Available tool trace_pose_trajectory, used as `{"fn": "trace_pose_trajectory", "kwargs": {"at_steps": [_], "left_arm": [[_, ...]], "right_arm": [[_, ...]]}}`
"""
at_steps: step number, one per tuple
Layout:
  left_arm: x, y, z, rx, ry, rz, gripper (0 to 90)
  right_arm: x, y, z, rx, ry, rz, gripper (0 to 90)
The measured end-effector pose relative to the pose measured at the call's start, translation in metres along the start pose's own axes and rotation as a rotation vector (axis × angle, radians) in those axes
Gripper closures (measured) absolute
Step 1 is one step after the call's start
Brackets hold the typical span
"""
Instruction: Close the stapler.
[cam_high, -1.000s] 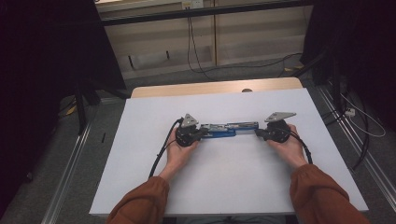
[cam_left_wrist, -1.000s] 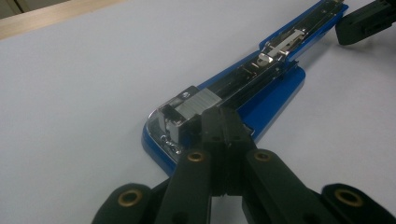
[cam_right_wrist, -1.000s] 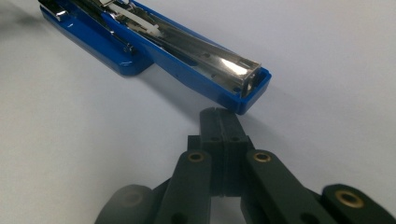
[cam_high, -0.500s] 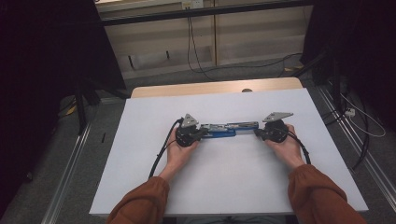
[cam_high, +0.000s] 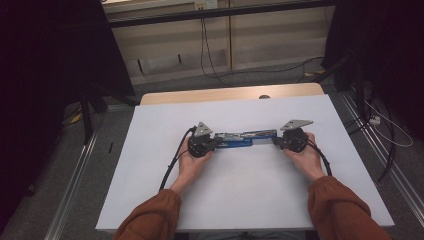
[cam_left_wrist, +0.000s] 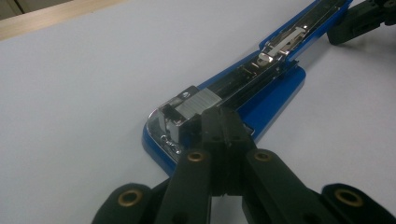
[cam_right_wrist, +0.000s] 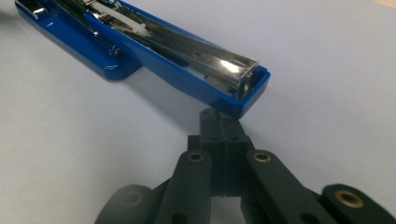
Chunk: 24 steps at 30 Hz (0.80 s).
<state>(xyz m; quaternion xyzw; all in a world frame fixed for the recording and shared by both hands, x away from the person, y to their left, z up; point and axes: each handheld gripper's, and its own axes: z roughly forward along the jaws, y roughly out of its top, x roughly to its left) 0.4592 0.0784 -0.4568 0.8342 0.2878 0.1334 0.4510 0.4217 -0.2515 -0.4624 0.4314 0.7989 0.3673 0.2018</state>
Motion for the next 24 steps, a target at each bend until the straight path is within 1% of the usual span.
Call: {"fn": "trace_pose_trajectory", "kwargs": {"at_steps": [11, 15, 18, 21, 24], "left_arm": [[0.0002, 0.0000, -0.0003, 0.003, 0.001, 0.003, 90.0], [0.0001, 0.0000, -0.0004, 0.003, 0.003, 0.000, 90.0], [-0.0002, -0.0004, -0.0007, 0.000, 0.000, -0.019, 90.0], [-0.0002, -0.0005, -0.0009, 0.001, 0.002, -0.021, 90.0], [-0.0004, -0.0002, -0.0008, 0.001, 0.006, -0.012, 90.0]], "right_arm": [[-0.0027, 0.0000, -0.0009, -0.025, 0.007, 0.022, 90.0], [-0.0029, 0.0002, -0.0008, -0.027, 0.008, 0.022, 90.0], [-0.0028, 0.0005, -0.0007, -0.028, 0.006, 0.020, 90.0], [-0.0031, 0.0008, -0.0011, -0.034, 0.008, 0.027, 90.0], [-0.0037, 0.0010, -0.0015, -0.041, 0.012, 0.035, 90.0]]}}
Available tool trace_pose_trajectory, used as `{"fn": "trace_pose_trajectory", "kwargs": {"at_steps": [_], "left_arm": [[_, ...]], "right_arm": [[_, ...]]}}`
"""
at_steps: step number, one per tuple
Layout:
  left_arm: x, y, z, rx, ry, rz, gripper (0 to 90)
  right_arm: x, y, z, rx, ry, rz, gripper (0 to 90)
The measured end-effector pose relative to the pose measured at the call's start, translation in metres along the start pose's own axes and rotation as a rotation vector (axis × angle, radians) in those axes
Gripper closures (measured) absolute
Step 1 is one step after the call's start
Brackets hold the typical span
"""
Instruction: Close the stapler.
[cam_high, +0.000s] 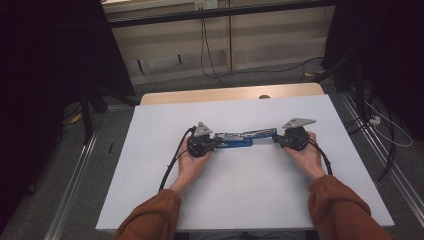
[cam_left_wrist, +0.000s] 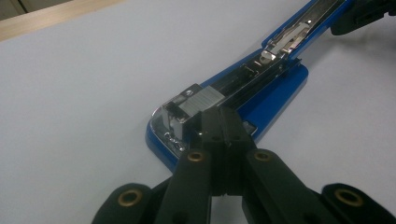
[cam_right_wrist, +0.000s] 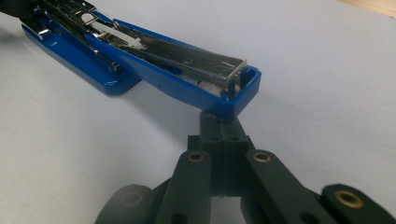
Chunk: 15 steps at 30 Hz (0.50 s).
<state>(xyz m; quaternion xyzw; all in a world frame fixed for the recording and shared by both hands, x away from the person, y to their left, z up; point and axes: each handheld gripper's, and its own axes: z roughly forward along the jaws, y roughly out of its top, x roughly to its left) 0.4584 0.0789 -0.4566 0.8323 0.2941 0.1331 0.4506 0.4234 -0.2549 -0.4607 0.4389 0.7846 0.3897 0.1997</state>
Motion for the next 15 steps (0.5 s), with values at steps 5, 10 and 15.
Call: {"fn": "trace_pose_trajectory", "kwargs": {"at_steps": [5, 10, 15], "left_arm": [[-0.0002, -0.0001, 0.0001, -0.001, -0.002, -0.006, 90.0], [-0.0001, -0.0001, 0.0001, -0.001, -0.002, -0.010, 90.0], [-0.0004, -0.0001, 0.0001, 0.000, -0.001, -0.011, 90.0]], "right_arm": [[-0.0001, 0.0008, -0.0010, -0.011, 0.006, 0.011, 90.0], [-0.0013, 0.0011, -0.0018, -0.023, 0.015, 0.025, 90.0], [-0.0023, 0.0016, -0.0027, -0.040, 0.024, 0.046, 90.0]]}}
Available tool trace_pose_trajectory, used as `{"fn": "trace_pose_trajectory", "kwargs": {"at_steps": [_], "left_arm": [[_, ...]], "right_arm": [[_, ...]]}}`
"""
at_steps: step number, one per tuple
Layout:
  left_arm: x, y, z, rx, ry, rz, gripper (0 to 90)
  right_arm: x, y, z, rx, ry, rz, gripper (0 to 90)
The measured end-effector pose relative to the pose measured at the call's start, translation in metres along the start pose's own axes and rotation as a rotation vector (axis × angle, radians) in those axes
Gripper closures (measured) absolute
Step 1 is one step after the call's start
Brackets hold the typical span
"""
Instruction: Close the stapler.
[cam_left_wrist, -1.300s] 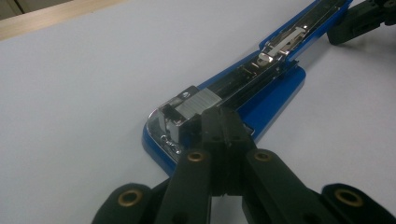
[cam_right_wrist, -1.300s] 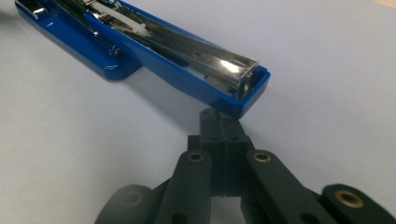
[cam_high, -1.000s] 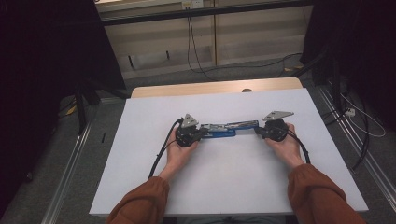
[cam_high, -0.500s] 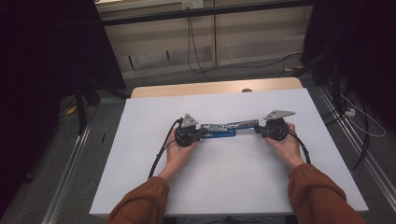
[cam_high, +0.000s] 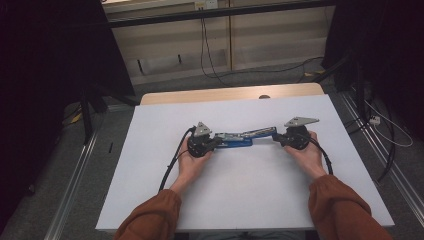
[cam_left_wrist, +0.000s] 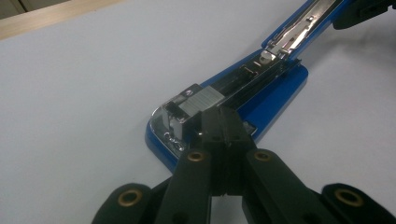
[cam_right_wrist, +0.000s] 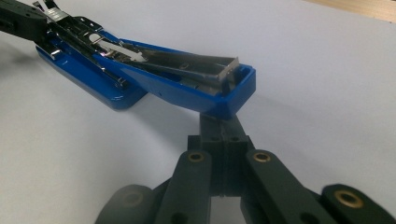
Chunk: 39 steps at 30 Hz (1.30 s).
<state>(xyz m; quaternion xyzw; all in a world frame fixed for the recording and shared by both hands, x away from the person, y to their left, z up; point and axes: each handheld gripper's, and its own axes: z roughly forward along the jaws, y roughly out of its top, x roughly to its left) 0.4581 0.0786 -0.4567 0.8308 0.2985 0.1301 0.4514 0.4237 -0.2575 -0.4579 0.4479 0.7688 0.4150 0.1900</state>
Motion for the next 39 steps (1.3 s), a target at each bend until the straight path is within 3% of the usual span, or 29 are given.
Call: {"fn": "trace_pose_trajectory", "kwargs": {"at_steps": [8, 20, 23, 31, 39], "left_arm": [[0.001, 0.000, 0.000, -0.002, -0.004, 0.000, 90.0], [0.002, 0.000, -0.002, 0.004, 0.000, 0.004, 90.0], [0.001, 0.000, -0.002, 0.007, -0.016, -0.008, 89.7], [0.000, 0.001, -0.010, -0.001, -0.046, -0.041, 84.2], [0.006, -0.002, -0.023, -0.031, -0.014, -0.057, 70.4]], "right_arm": [[0.002, 0.002, 0.000, -0.023, 0.013, 0.003, 90.0], [0.008, 0.007, -0.005, -0.123, 0.048, -0.009, 88.8], [0.009, 0.008, -0.006, -0.135, 0.055, -0.010, 87.1], [0.011, 0.007, -0.007, -0.146, 0.080, 0.002, 72.2], [0.014, 0.008, -0.008, -0.152, 0.084, 0.008, 51.7]]}}
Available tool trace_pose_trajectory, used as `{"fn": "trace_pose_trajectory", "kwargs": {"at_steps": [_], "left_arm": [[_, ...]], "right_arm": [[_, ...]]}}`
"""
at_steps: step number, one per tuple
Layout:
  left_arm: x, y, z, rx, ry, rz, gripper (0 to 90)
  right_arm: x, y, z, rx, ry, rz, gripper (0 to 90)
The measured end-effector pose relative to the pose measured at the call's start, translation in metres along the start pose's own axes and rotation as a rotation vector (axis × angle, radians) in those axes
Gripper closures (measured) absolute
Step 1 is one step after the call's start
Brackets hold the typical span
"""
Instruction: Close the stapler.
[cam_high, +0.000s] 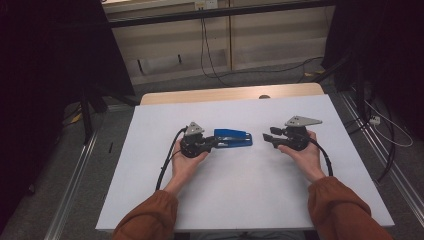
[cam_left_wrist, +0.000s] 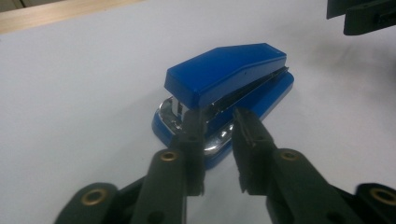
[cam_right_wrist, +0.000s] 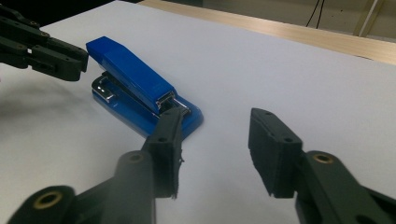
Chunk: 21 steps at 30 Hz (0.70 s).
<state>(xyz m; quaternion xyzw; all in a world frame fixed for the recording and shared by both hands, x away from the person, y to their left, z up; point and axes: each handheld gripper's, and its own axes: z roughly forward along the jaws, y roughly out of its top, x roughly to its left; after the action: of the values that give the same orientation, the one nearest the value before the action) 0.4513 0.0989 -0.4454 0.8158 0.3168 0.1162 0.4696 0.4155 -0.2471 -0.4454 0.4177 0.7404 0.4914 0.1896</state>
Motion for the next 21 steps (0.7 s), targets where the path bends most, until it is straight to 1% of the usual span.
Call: {"fn": "trace_pose_trajectory", "kwargs": {"at_steps": [1, 2, 3, 4, 5, 6, 8, 10, 12, 13, 14, 16, 18, 19, 20, 21], "left_arm": [[-0.001, 0.000, -0.001, -0.002, 0.024, 0.006, 61.9], [-0.001, 0.000, -0.002, -0.009, 0.026, 0.012, 57.8], [-0.001, 0.000, -0.004, -0.021, 0.023, 0.014, 57.9], [-0.001, 0.000, -0.004, -0.022, 0.025, 0.022, 57.0], [-0.001, 0.000, -0.005, -0.027, 0.030, 0.026, 54.1], [-0.002, 0.001, -0.005, -0.030, 0.035, 0.030, 50.0], [-0.002, 0.001, -0.006, -0.032, 0.037, 0.025, 41.6], [-0.003, 0.001, -0.006, -0.030, 0.034, 0.020, 33.8], [-0.003, 0.001, -0.007, -0.025, 0.033, 0.024, 29.1], [-0.002, 0.001, -0.007, -0.021, 0.033, 0.018, 27.7], [-0.002, 0.001, -0.008, -0.020, 0.031, 0.000, 23.6], [-0.002, 0.002, -0.010, -0.022, 0.046, -0.013, 14.3], [-0.002, 0.004, -0.012, -0.038, 0.055, 0.003, 10.4], [-0.002, 0.004, -0.014, -0.043, 0.057, 0.007, 8.8], [-0.002, 0.005, -0.015, -0.047, 0.046, 0.012, 6.1], [-0.003, 0.005, -0.017, -0.048, 0.041, 0.015, 4.2]], "right_arm": [[0.001, 0.000, 0.000, -0.002, -0.001, -0.001, 48.3], [0.001, 0.001, 0.000, -0.006, -0.008, -0.003, 45.0], [0.002, 0.001, 0.000, -0.008, -0.012, -0.002, 42.6], [0.002, 0.001, 0.000, -0.010, -0.014, -0.007, 41.3], [0.003, 0.002, -0.001, -0.014, -0.016, -0.012, 38.9], [0.003, 0.002, -0.001, -0.017, -0.016, -0.012, 35.9], [0.004, 0.003, -0.002, -0.022, -0.021, 0.001, 29.8], [0.005, 0.003, -0.002, -0.024, -0.025, 0.000, 24.8], [0.006, 0.004, -0.003, -0.023, -0.031, 0.006, 19.4], [0.007, 0.004, -0.004, -0.021, -0.034, 0.007, 16.9], [0.007, 0.004, -0.004, -0.019, -0.034, 0.010, 14.6], [0.009, 0.004, -0.005, -0.024, -0.033, 0.020, 11.3], [0.010, 0.004, -0.005, -0.030, -0.033, 0.027, 8.7], [0.011, 0.004, -0.005, -0.032, -0.039, 0.031, 5.5], [0.012, 0.004, -0.005, -0.032, -0.047, 0.036, 3.7], [0.013, 0.004, -0.006, -0.032, -0.045, 0.036, 3.9]]}}
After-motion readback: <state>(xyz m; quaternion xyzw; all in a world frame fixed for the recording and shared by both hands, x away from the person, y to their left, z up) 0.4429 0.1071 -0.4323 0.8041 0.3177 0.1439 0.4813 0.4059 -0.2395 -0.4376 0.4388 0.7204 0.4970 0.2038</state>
